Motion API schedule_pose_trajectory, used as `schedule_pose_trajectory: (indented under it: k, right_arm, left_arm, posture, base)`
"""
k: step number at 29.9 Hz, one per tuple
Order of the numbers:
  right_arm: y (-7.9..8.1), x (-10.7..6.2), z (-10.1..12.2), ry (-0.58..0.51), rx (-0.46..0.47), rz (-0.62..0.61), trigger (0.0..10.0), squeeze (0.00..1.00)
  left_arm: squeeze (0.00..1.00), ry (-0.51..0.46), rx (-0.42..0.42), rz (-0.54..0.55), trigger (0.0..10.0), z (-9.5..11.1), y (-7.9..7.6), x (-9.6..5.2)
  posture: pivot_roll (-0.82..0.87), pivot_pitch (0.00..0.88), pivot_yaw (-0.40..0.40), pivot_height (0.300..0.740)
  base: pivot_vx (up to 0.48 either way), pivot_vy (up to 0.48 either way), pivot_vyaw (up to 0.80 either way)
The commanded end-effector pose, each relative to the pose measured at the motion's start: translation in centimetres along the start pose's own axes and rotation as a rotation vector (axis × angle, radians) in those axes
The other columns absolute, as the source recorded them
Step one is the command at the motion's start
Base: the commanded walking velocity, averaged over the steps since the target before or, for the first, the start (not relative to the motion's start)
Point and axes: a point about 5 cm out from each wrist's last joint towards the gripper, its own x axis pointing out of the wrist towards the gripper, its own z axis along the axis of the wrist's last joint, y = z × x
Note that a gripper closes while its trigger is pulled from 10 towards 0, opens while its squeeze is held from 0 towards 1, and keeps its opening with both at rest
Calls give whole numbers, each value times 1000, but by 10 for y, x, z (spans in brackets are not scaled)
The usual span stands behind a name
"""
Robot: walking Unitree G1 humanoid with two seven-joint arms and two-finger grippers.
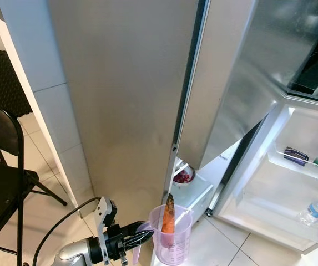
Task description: Restocking fridge
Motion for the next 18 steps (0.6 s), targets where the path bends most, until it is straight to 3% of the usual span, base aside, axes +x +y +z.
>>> schedule_pose_trajectory:
  k: [1, 18]
  right_arm:
    - [-1, 0, -1, 5, -12, -6, 10000, 0]
    - [-3, -1, -7, 25, -46, -7, 10000, 0]
  left_arm:
    - [0, 13, 5, -4, 10000, -1, 1, -3]
    - [0, 37, -1, -34, 10000, -3, 0, -6]
  posture:
    - [-27, 0, -38, 740]
    - [-31, 0, -27, 740]
  base:
    - [0, -480, 0]
    - [0, -480, 0]
